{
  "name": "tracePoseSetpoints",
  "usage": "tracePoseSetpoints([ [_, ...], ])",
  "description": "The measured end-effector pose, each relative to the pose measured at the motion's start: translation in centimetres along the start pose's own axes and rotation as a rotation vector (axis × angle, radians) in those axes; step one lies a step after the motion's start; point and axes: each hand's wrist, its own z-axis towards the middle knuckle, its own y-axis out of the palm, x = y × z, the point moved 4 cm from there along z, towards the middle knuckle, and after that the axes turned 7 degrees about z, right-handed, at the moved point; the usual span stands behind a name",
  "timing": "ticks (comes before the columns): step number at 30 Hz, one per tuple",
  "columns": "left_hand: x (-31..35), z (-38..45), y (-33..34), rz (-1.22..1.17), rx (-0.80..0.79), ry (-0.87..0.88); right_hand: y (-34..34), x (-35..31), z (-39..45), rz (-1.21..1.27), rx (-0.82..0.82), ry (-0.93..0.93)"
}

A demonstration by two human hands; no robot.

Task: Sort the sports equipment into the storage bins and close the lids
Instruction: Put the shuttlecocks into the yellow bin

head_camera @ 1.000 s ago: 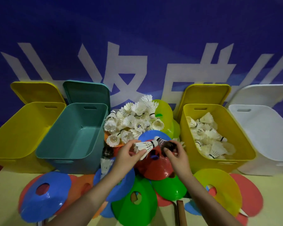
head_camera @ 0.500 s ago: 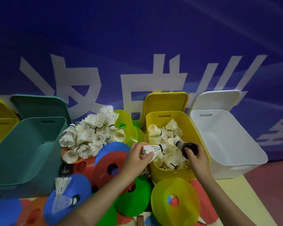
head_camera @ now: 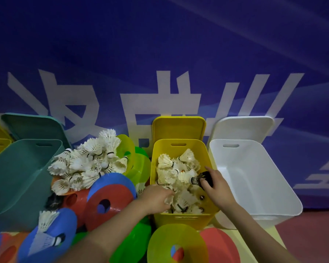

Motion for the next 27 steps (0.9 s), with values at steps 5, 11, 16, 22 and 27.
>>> tracePoseSetpoints([
  [5,-0.1,0.4,0.5,-0.023,0.085,-0.033,0.3,1.0,0.7,-0.040,-0.020,-0.054],
  [11,-2.0,-1.5,1.8,-0.541,0.612,-0.347,1.3,2.2,1.3,-0.186,-0.067,-0.145],
  [16,-2.6,-1.8,4.2,-1.037,0.482,-0.610,2.5,1.8,2.5,-0.546,-0.246,-0.183],
  [22,-2.7,-1.9,4.0,-1.117,0.502,-0.581,4.1,1.3,5.0,-0.726,-0.372,-0.166],
  [27,-3.3,-3.2,3.5,-1.208,0.505,-0.571,3.8,-0.1,5.3,-0.515,-0.193,-0.243],
])
